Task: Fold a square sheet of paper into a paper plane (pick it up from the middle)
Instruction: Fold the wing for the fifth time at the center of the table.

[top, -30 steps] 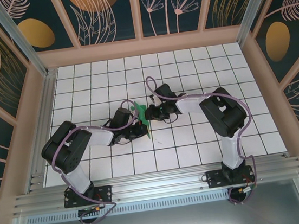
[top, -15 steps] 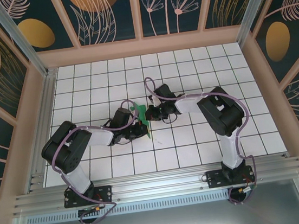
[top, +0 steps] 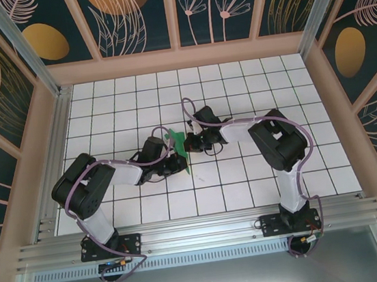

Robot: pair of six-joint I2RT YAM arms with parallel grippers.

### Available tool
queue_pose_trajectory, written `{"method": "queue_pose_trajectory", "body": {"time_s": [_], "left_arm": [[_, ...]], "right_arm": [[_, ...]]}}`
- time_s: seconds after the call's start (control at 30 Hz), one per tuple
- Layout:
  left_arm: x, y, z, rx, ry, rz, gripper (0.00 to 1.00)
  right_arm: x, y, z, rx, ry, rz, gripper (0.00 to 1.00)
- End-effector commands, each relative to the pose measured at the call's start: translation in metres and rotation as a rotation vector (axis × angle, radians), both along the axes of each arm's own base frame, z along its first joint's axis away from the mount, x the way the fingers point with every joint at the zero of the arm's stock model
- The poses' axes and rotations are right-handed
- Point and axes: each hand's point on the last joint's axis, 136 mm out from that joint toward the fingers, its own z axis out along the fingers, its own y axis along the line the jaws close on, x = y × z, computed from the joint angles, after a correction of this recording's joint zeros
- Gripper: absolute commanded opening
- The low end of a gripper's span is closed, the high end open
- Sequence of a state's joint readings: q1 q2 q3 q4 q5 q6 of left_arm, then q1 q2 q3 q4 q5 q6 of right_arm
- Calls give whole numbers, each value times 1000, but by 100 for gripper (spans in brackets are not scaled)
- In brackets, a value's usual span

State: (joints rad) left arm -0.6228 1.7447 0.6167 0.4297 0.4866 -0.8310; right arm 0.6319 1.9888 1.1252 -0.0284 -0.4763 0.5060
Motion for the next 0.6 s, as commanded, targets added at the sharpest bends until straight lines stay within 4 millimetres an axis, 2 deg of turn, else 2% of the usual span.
{"method": "queue_pose_trajectory", "body": {"time_s": [0.0, 0.43, 0.57], "left_arm": [[-14, 3, -8, -6, 44, -10, 16], [-21, -7, 6, -111, 39, -43, 18], [-20, -6, 0, -75, 47, -44, 16]], "right_arm": [[3, -5, -17, -65, 8, -19, 1], [0, -5, -26, -87, 35, -28, 1], [-1, -5, -28, -93, 41, -30, 1]]}}
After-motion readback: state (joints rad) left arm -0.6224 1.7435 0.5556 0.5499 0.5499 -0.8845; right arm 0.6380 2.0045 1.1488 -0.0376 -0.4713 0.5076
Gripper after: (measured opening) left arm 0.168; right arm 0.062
